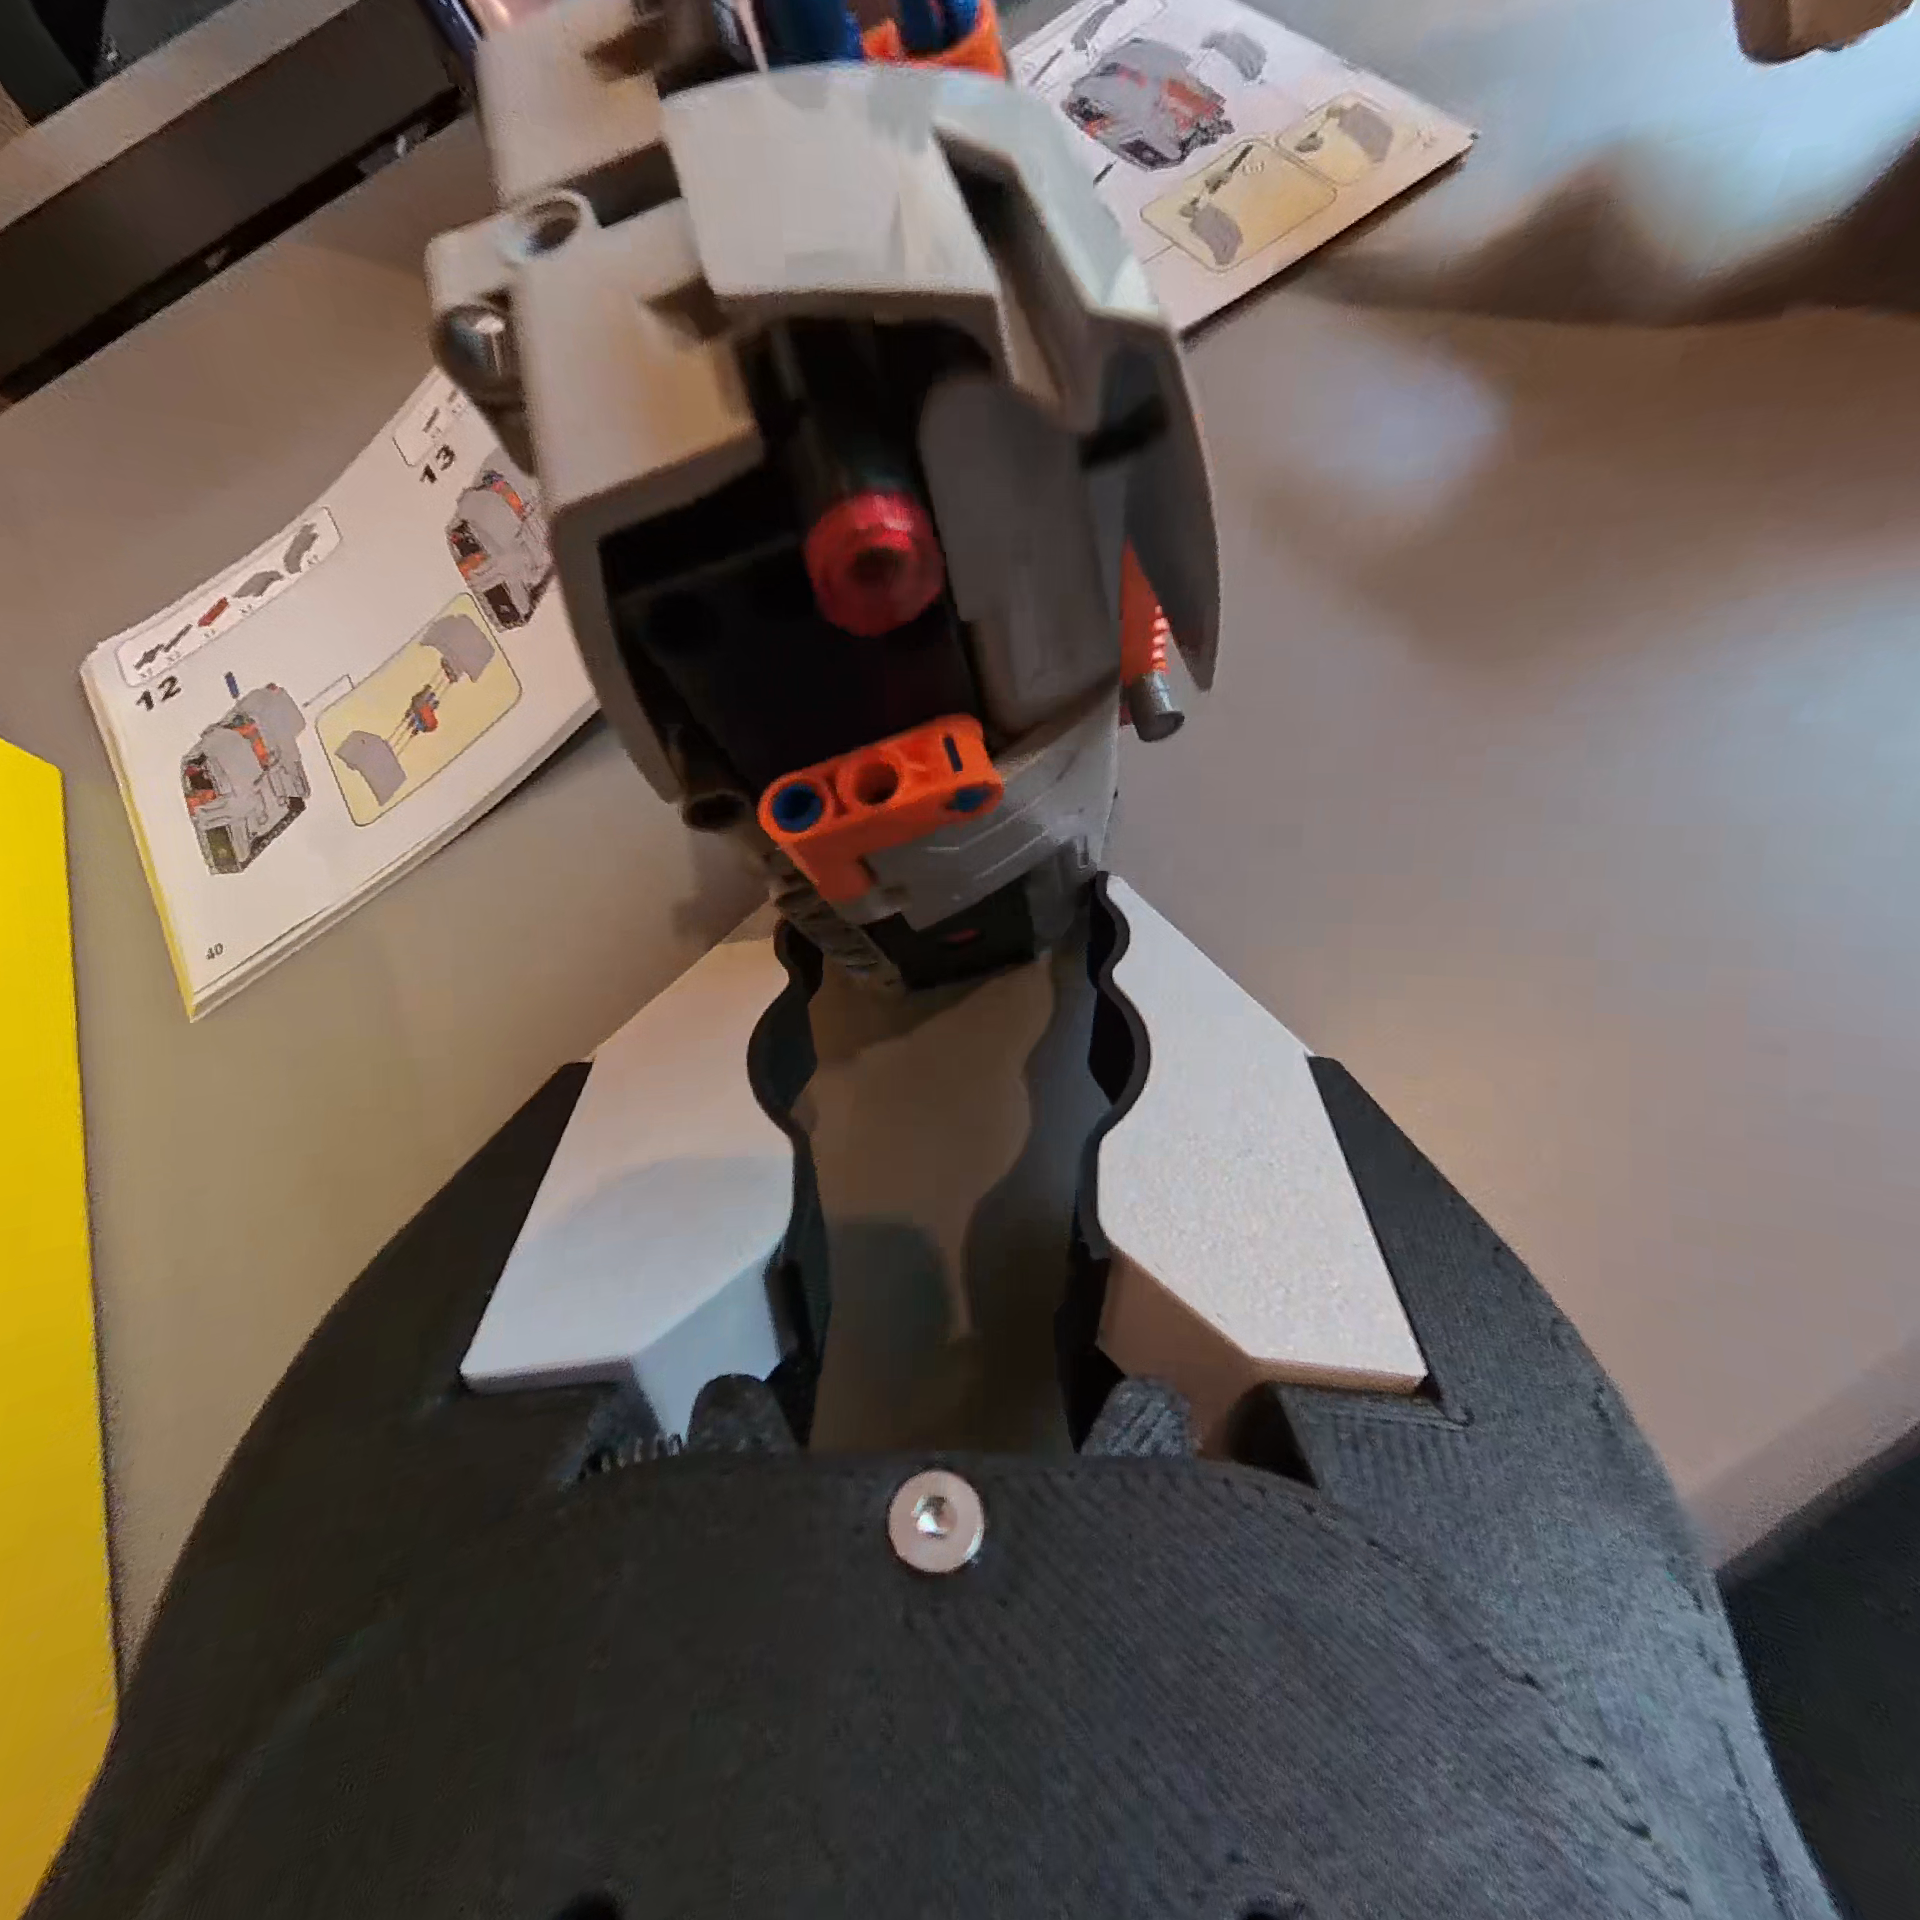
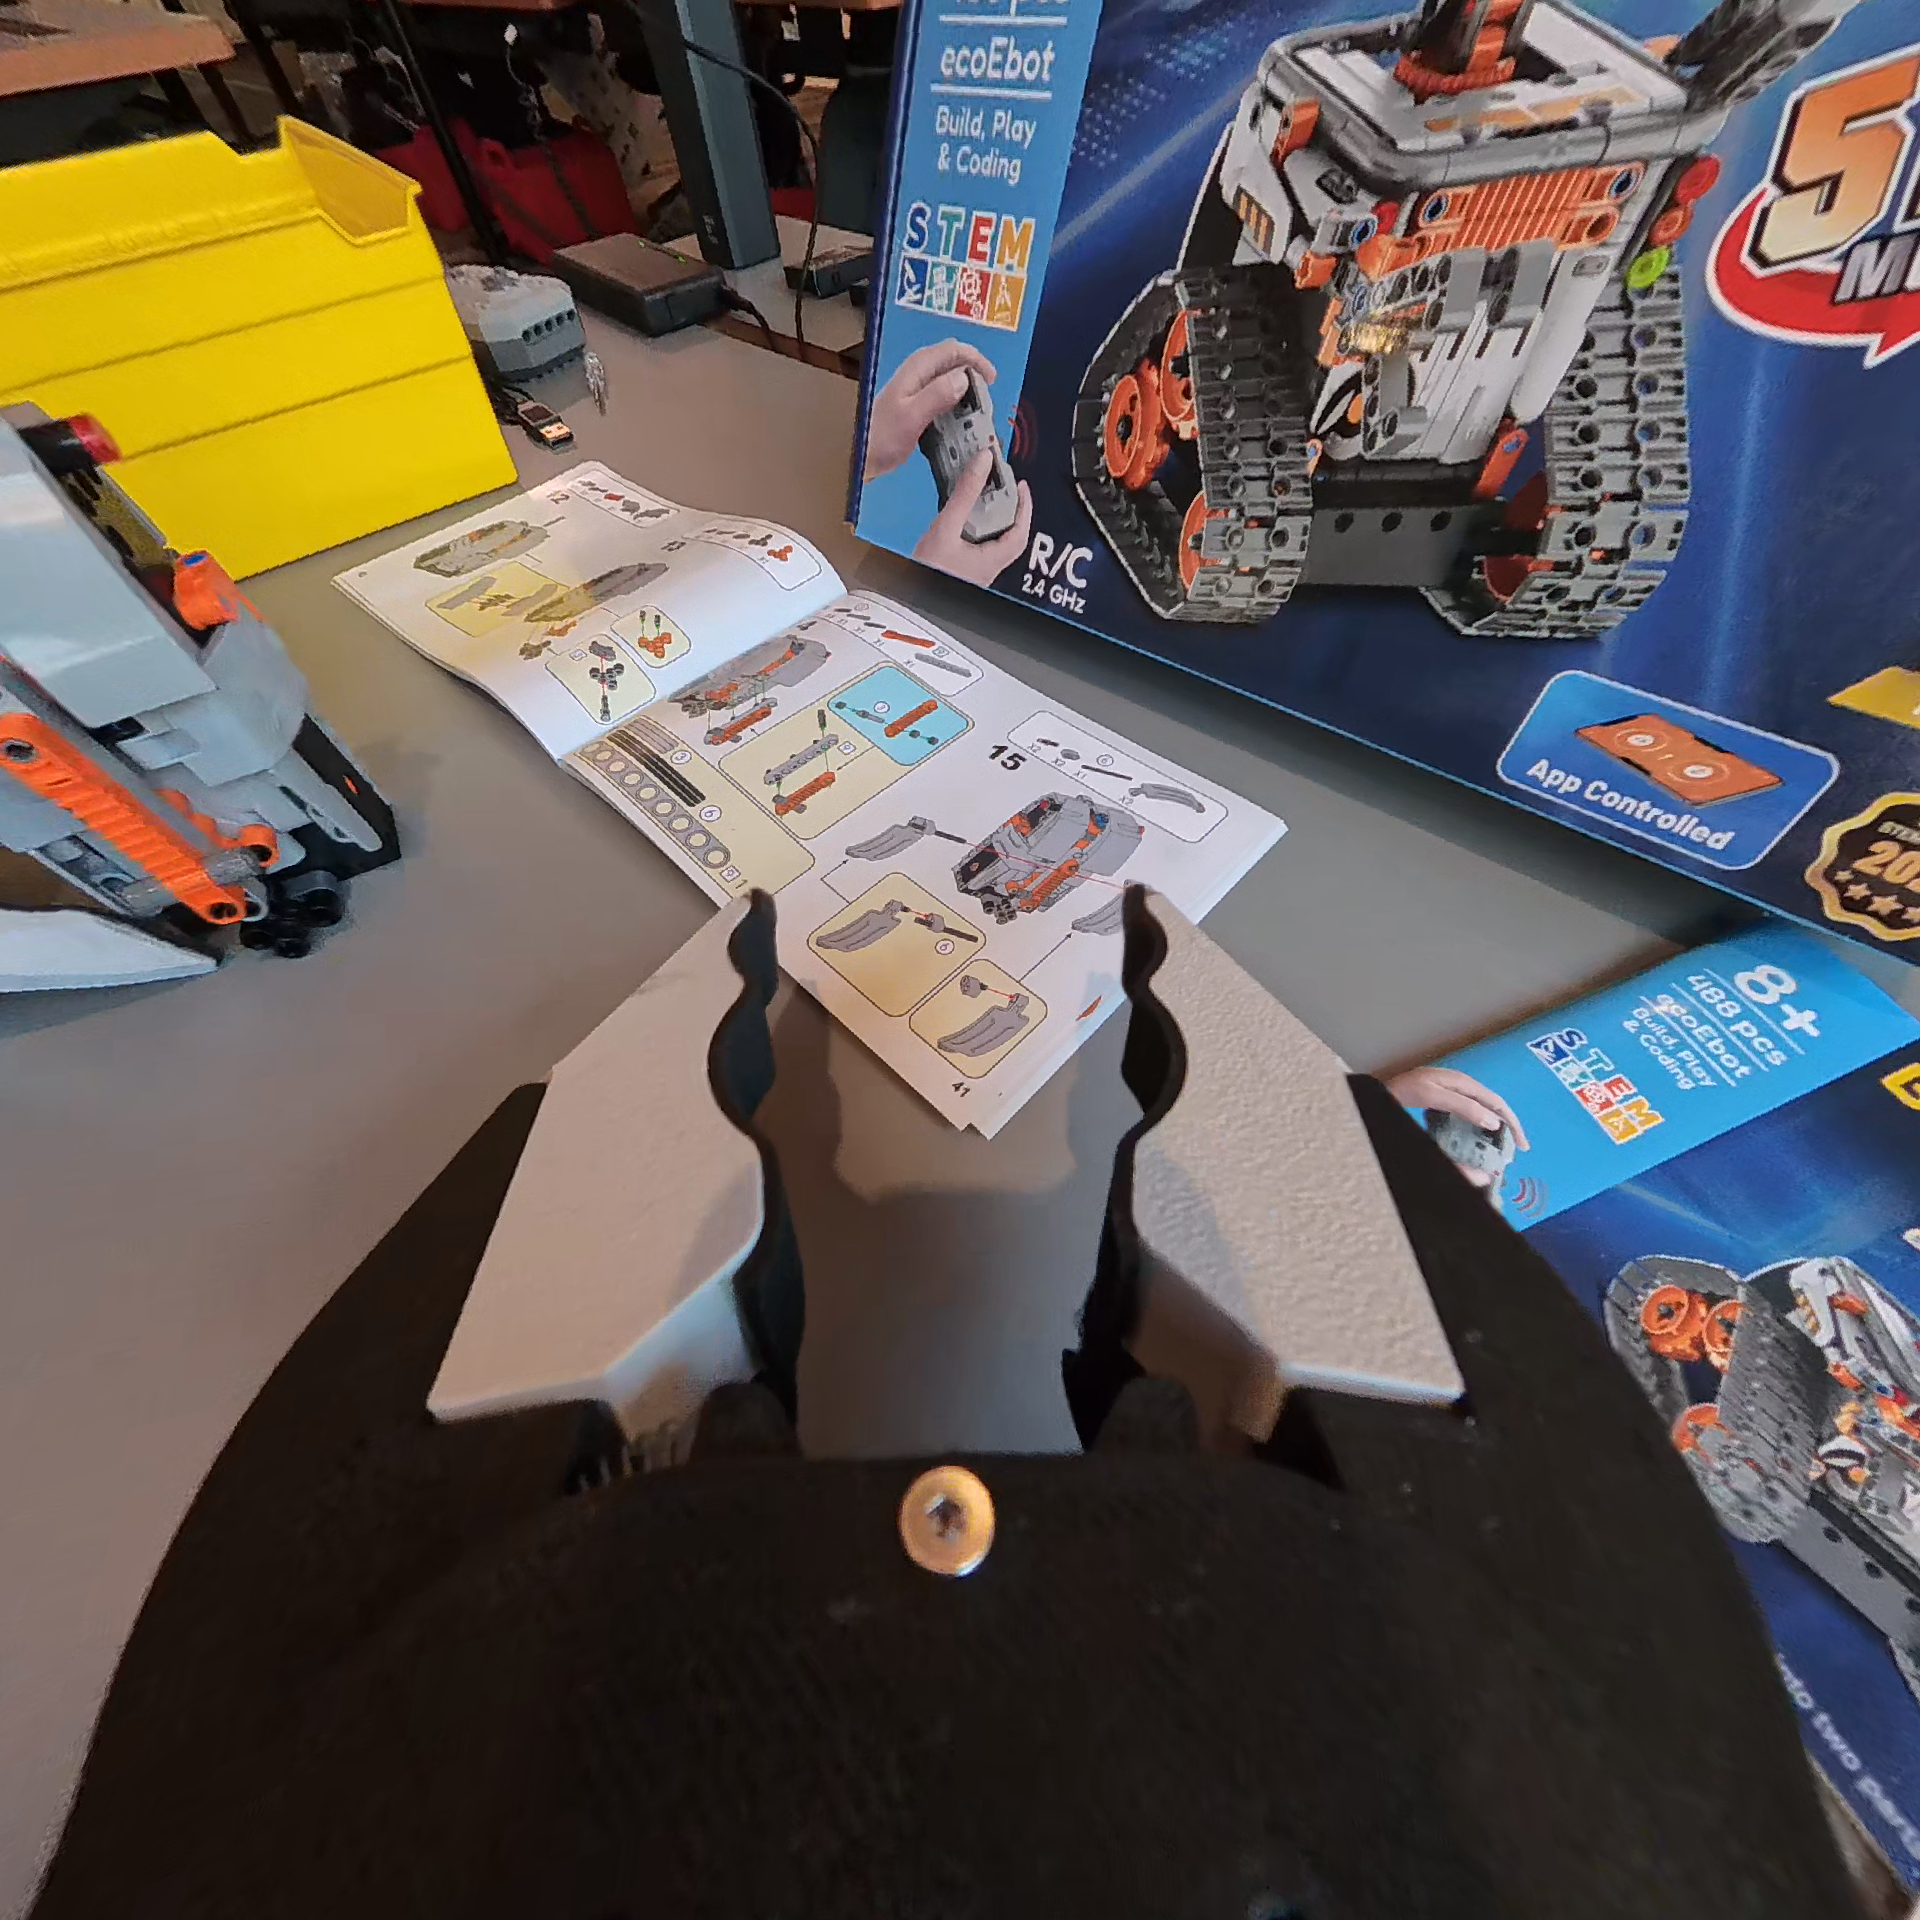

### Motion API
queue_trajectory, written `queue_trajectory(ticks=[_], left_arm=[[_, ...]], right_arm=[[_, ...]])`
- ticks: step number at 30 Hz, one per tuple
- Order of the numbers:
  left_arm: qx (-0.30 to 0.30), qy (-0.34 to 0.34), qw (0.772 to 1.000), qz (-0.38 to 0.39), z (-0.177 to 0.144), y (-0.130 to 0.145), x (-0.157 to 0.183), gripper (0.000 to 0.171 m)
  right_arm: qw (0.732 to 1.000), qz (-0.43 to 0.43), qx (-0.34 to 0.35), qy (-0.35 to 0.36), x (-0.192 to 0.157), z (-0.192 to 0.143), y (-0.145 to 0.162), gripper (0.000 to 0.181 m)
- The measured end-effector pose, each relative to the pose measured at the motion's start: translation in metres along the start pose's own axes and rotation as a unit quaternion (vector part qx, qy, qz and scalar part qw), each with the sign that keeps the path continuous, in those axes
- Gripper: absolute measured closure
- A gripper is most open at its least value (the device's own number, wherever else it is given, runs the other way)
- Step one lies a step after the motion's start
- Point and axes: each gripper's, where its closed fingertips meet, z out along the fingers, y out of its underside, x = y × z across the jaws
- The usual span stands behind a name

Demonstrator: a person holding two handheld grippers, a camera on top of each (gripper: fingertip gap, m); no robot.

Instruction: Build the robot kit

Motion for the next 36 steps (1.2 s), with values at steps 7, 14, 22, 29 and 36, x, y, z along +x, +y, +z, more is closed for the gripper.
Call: queue_trajectory(ticks=[7,14,22,29,36], left_arm=[[-0.002,0.003,1.000,-0.009,0.000,0.001,-0.001,0.122],[-0.005,0.011,1.000,-0.020,0.000,0.002,-0.001,0.123],[-0.006,0.020,0.999,-0.025,0.000,0.002,0.000,0.123],[-0.007,0.025,0.999,-0.029,0.000,0.003,0.000,0.123],[-0.007,0.028,0.999,-0.031,0.000,0.003,0.000,0.123]], right_arm=[[0.999,-0.034,0.019,0.007,-0.003,-0.004,-0.009,0.116],[1.000,-0.027,0.010,-0.003,-0.005,-0.001,-0.005,0.117],[0.999,-0.030,0.003,-0.012,-0.009,0.002,-0.001,0.116],[0.999,-0.028,0.003,-0.016,-0.010,0.002,-0.001,0.117],[0.999,-0.031,0.000,-0.020,-0.012,0.002,0.000,0.117]])
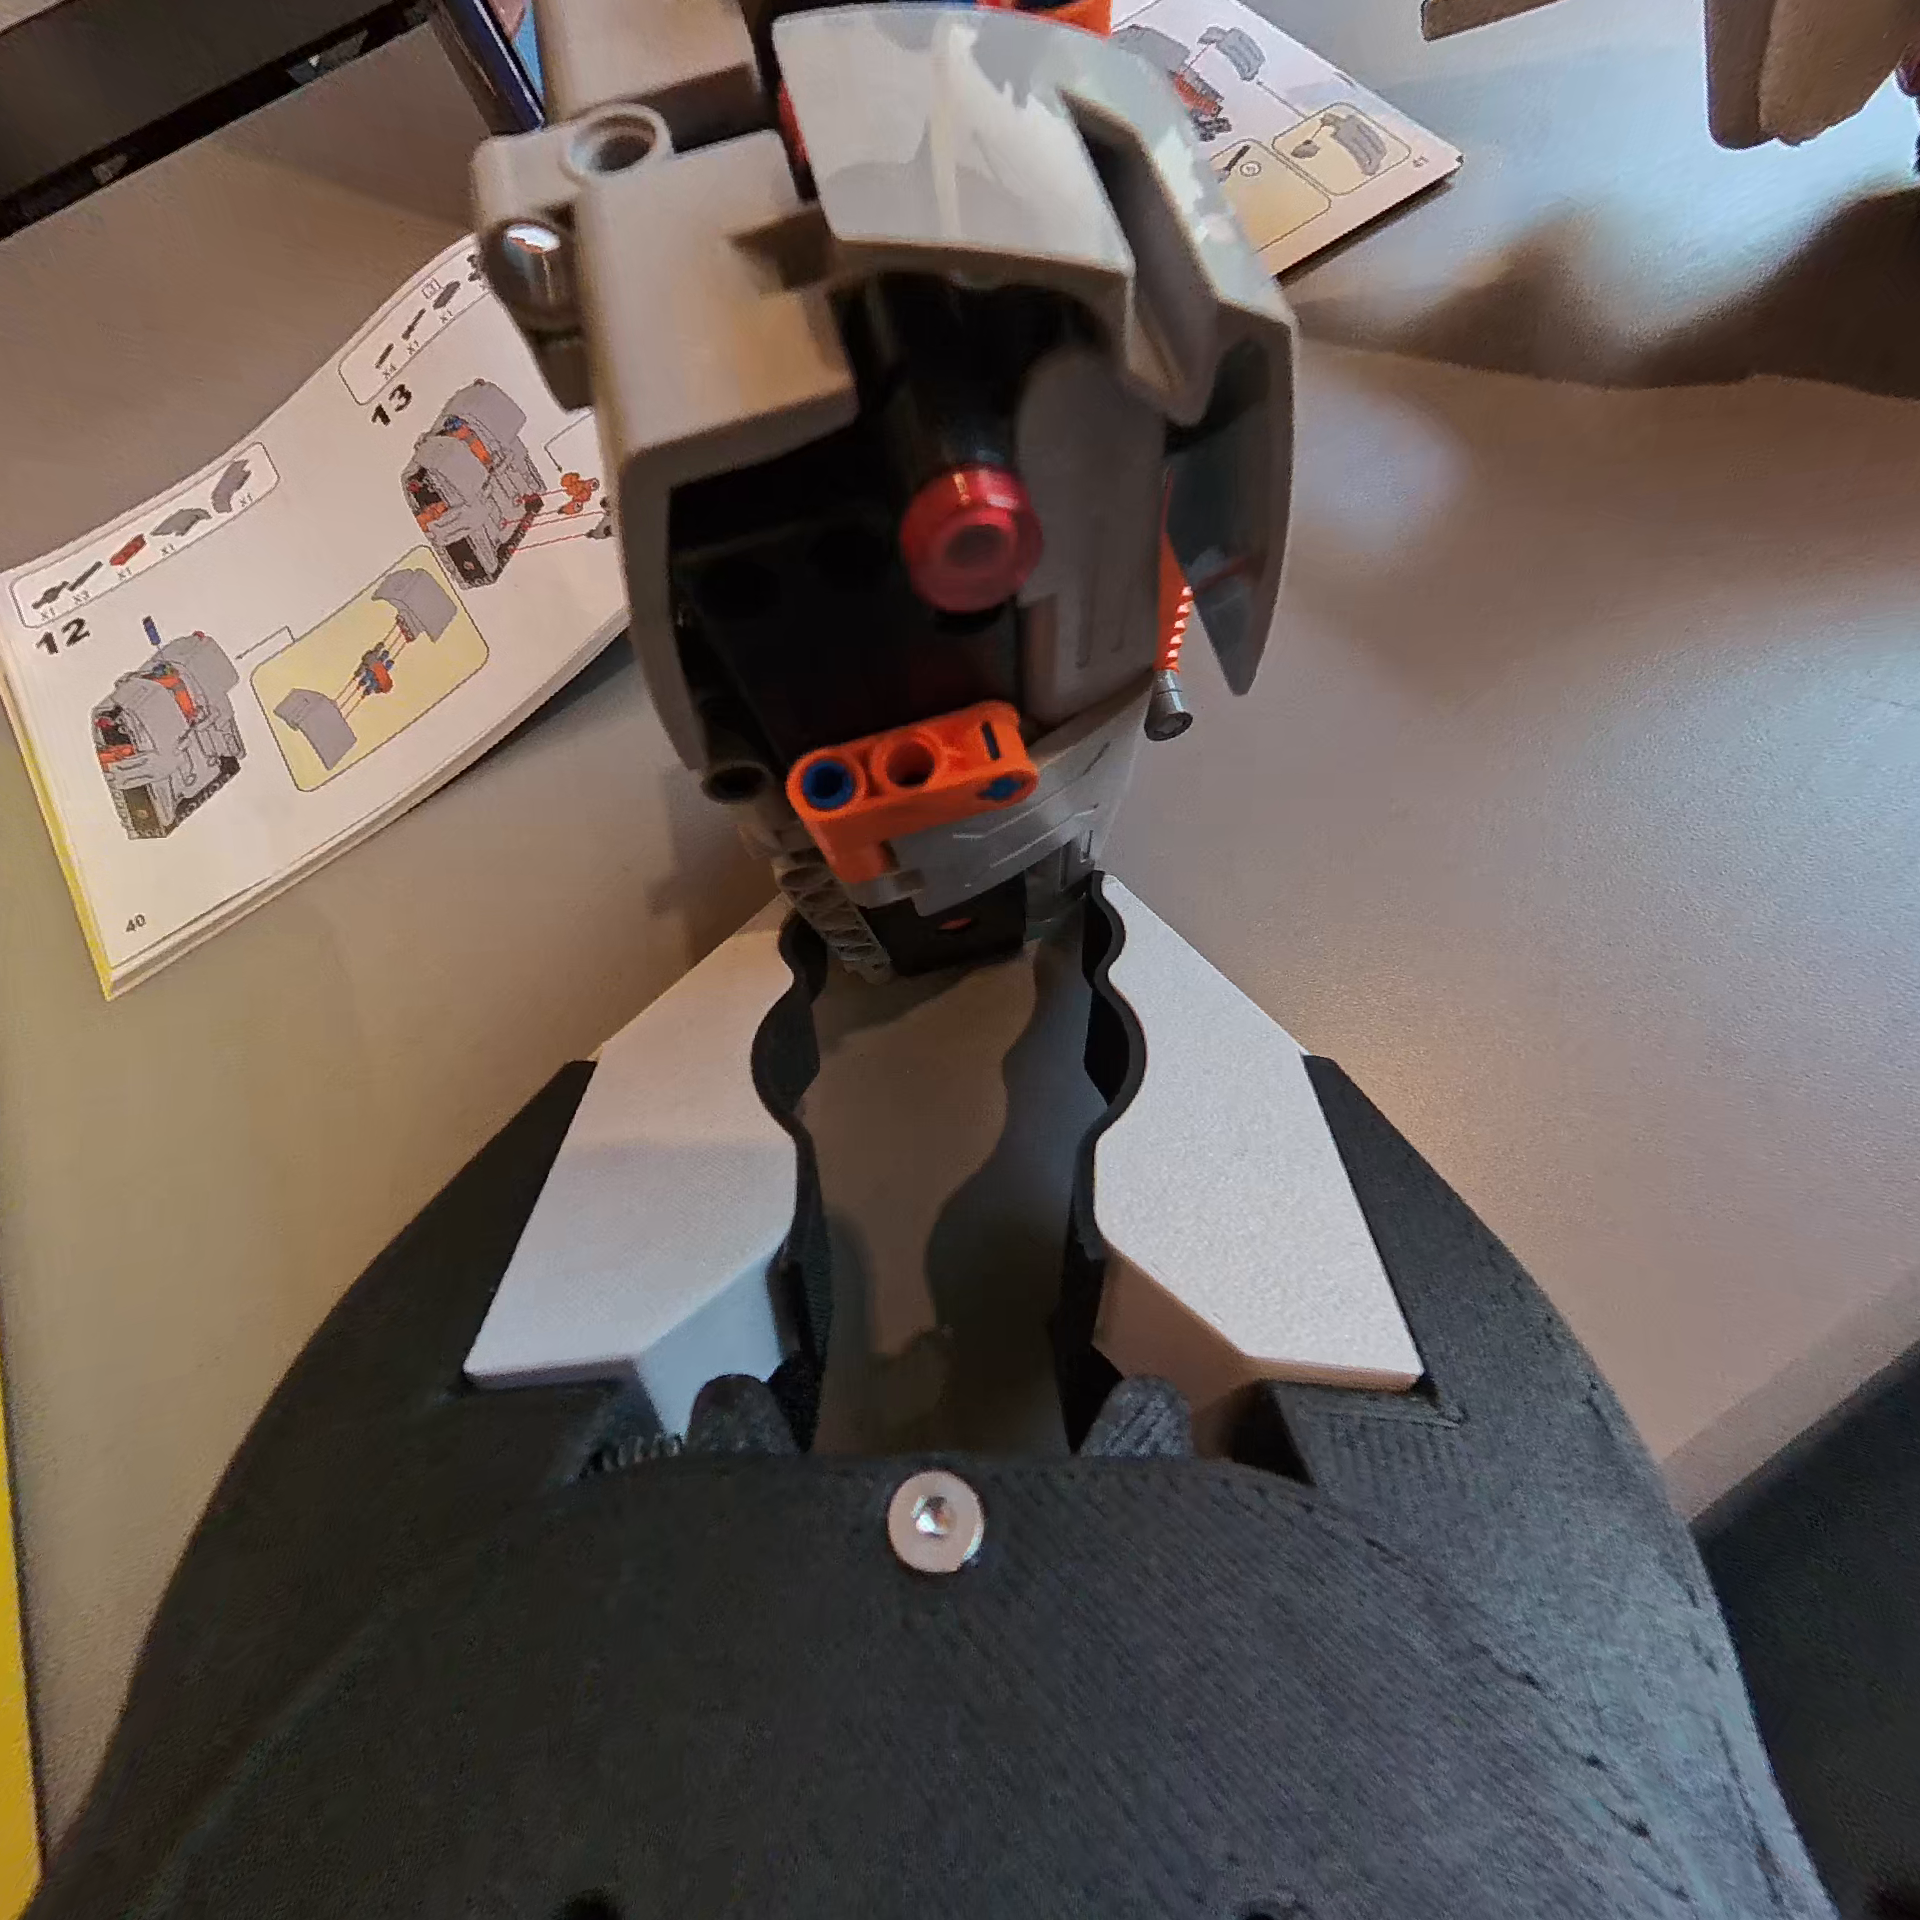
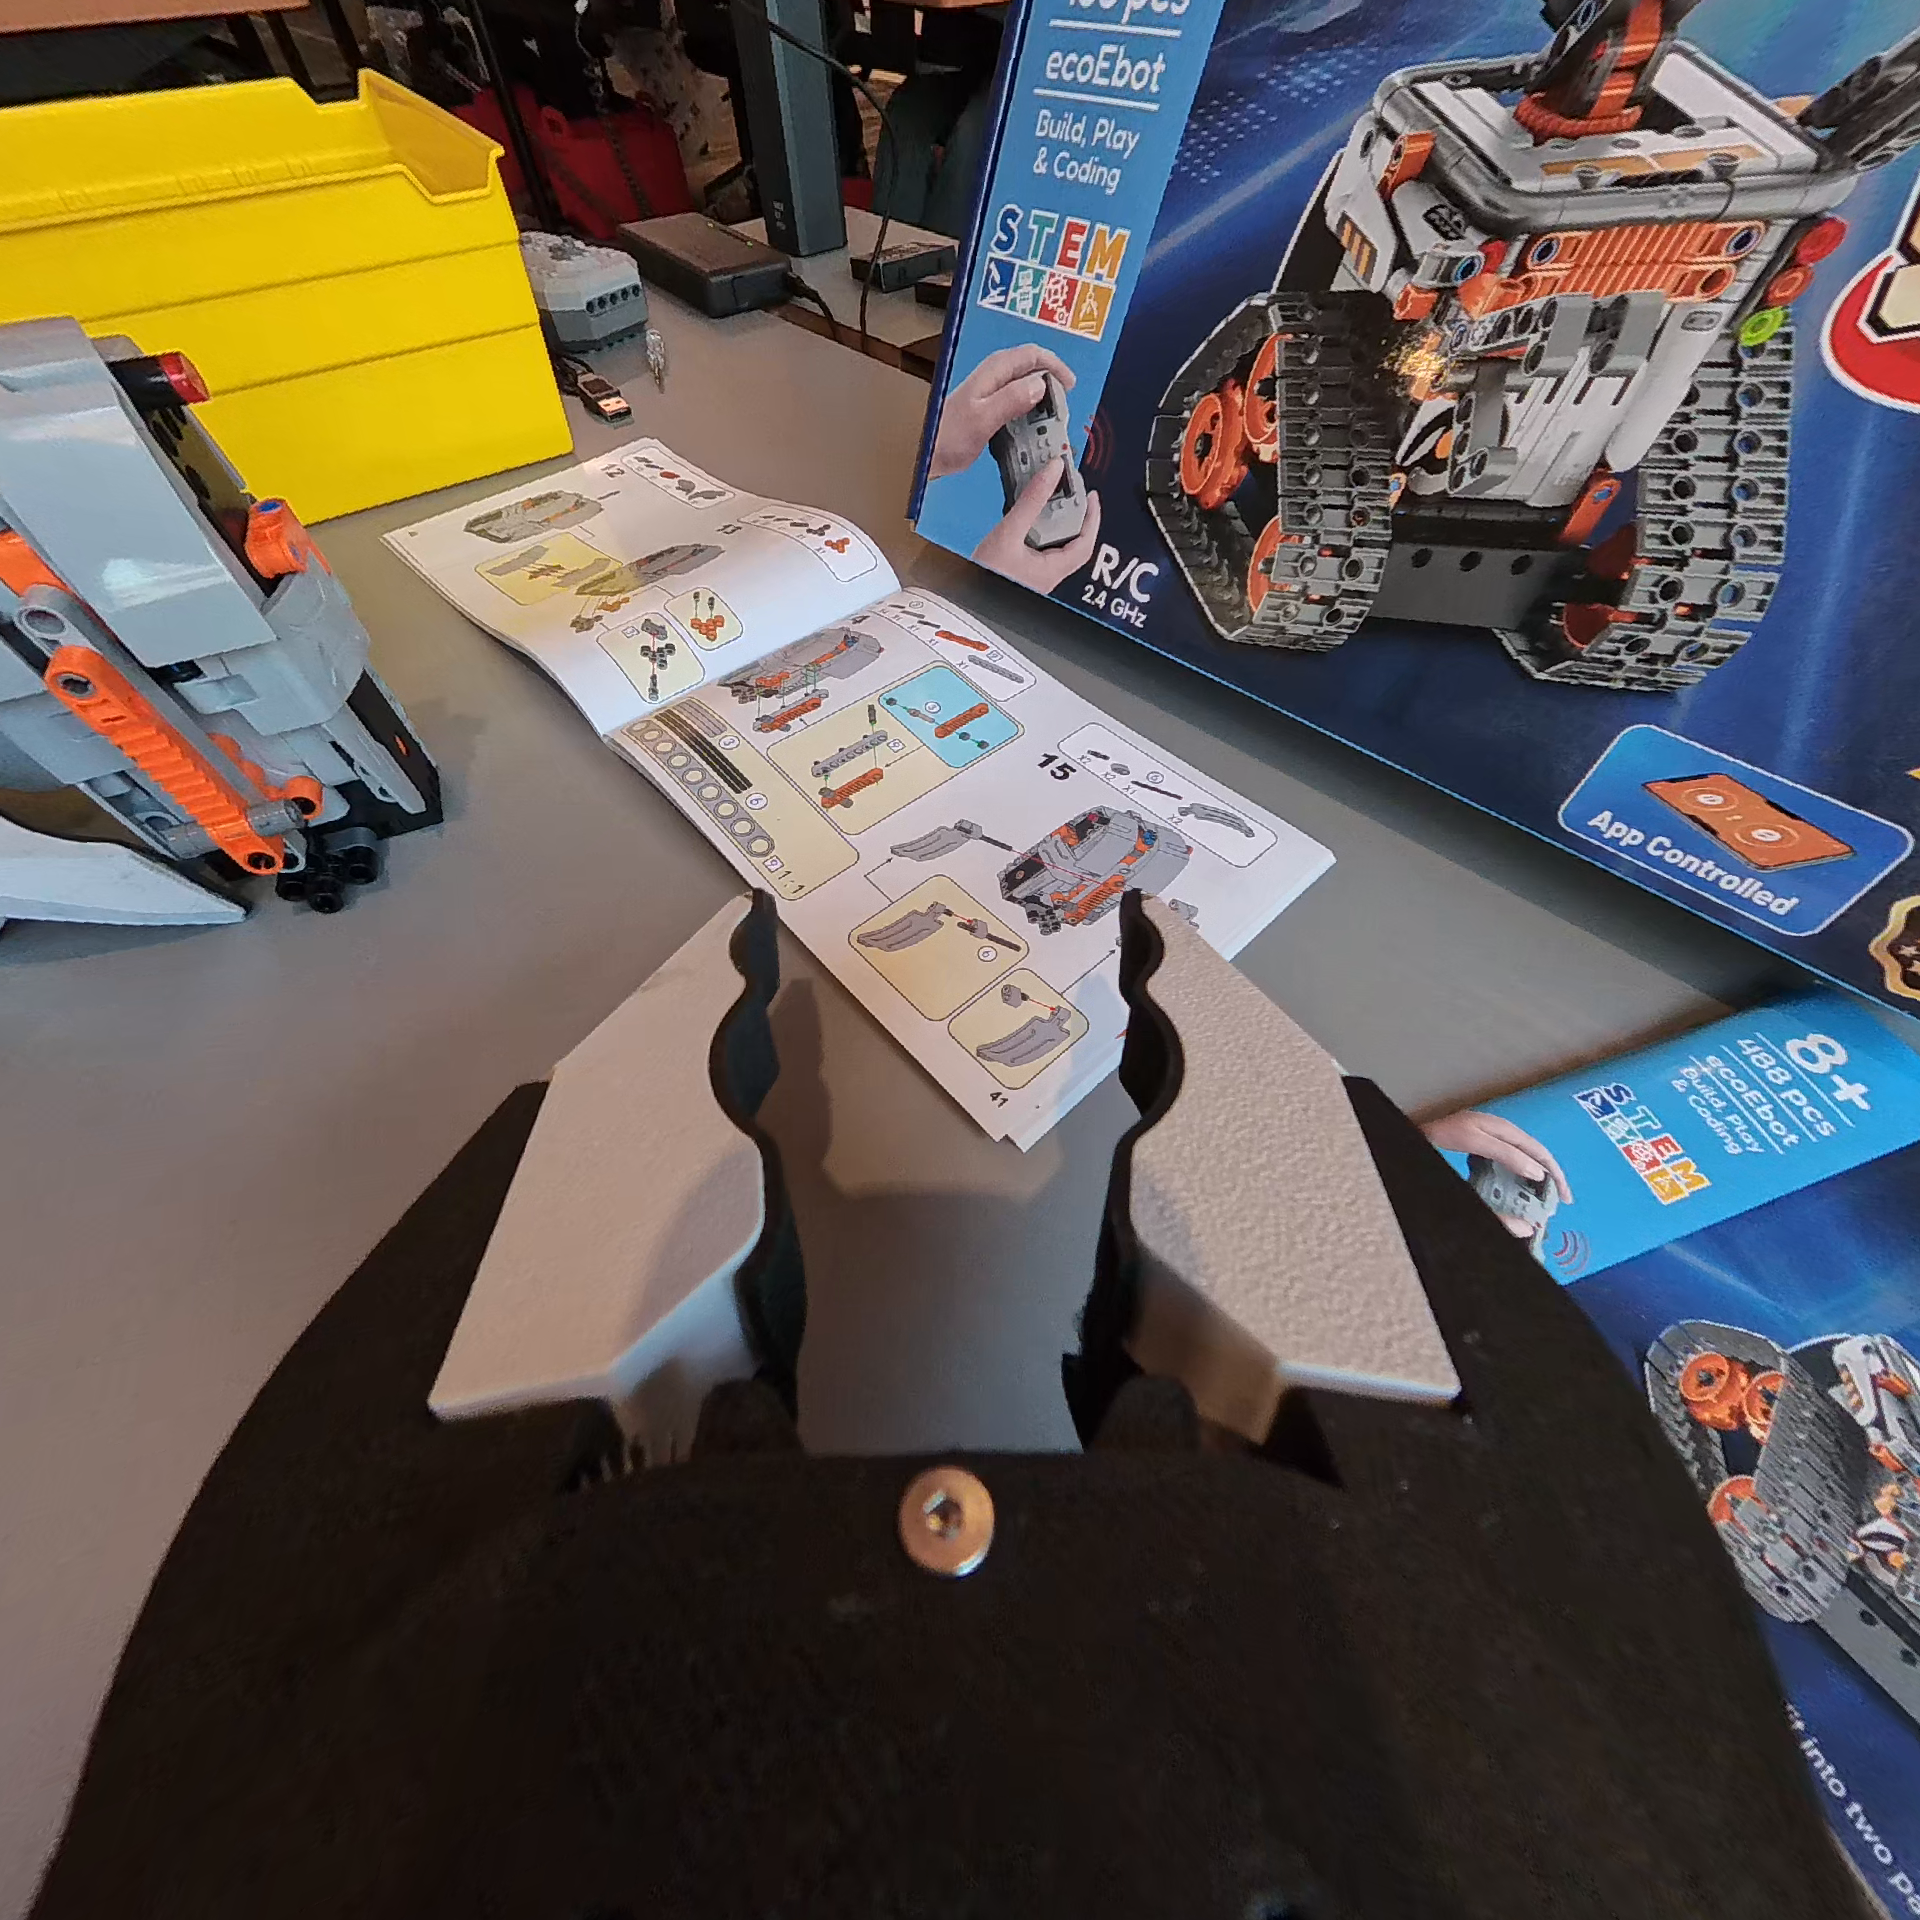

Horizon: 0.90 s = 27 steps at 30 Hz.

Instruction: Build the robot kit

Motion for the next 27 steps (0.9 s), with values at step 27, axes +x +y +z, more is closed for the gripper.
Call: queue_trajectory(ticks=[27], left_arm=[[0.000,0.007,1.000,0.003,0.0003,0.0000,0.0013,0.124]], right_arm=[[1.000,-0.005,-0.002,-0.007,-0.0040,-0.0001,0.0006,0.116]])
